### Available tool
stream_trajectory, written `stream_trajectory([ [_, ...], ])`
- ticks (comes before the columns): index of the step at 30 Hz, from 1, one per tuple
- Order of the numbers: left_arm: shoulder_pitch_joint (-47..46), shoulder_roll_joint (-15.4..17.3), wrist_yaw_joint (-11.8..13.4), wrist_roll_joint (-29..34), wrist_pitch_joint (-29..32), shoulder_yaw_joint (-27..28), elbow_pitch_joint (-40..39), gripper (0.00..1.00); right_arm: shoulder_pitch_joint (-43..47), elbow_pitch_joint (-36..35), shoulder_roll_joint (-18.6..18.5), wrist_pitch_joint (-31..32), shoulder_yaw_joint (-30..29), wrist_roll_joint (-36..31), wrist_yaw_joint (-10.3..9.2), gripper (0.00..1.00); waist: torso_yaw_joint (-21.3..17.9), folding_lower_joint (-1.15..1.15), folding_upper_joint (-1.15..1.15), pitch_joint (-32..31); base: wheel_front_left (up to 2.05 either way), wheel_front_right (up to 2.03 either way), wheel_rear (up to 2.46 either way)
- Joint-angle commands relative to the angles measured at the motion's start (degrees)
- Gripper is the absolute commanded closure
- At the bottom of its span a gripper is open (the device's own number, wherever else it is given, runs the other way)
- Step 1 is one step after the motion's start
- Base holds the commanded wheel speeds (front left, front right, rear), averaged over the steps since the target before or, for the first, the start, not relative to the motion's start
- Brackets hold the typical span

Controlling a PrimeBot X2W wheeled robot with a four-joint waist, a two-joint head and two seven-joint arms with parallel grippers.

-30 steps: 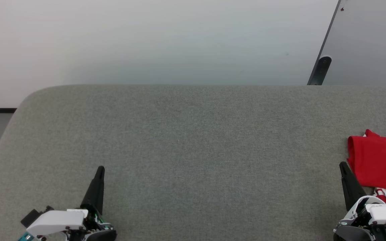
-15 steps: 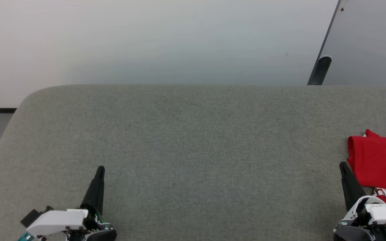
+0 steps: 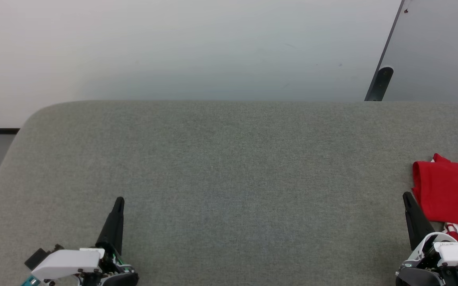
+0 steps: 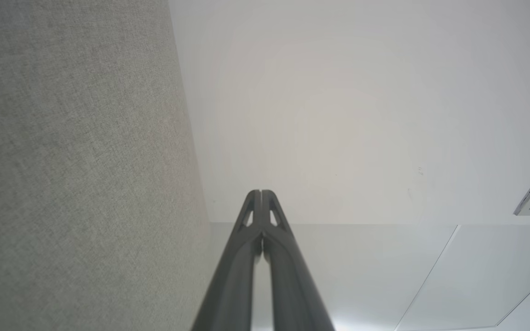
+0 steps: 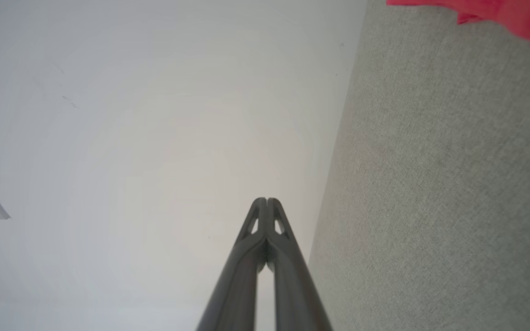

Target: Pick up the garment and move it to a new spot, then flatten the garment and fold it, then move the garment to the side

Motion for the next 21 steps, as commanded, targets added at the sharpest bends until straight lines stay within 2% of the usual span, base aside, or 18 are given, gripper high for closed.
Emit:
stream_trajectory([
  [1, -0.6, 0.0, -0.3, 0.2, 0.1, 0.2, 0.1, 1.00, -0.2, 0.0, 0.2, -0.2, 0.2, 0.3, 0.02, 1.00, 0.0, 0.00, 0.00, 0.0, 0.00, 0.00, 0.00],
  [21, -0.6, 0.0, -0.3, 0.2, 0.1, 0.2, 0.1, 1.00, -0.2, 0.0, 0.2, -0.2, 0.2, 0.3, 0.02, 1.00, 0.0, 0.00, 0.00, 0.0, 0.00, 0.00, 0.00],
])
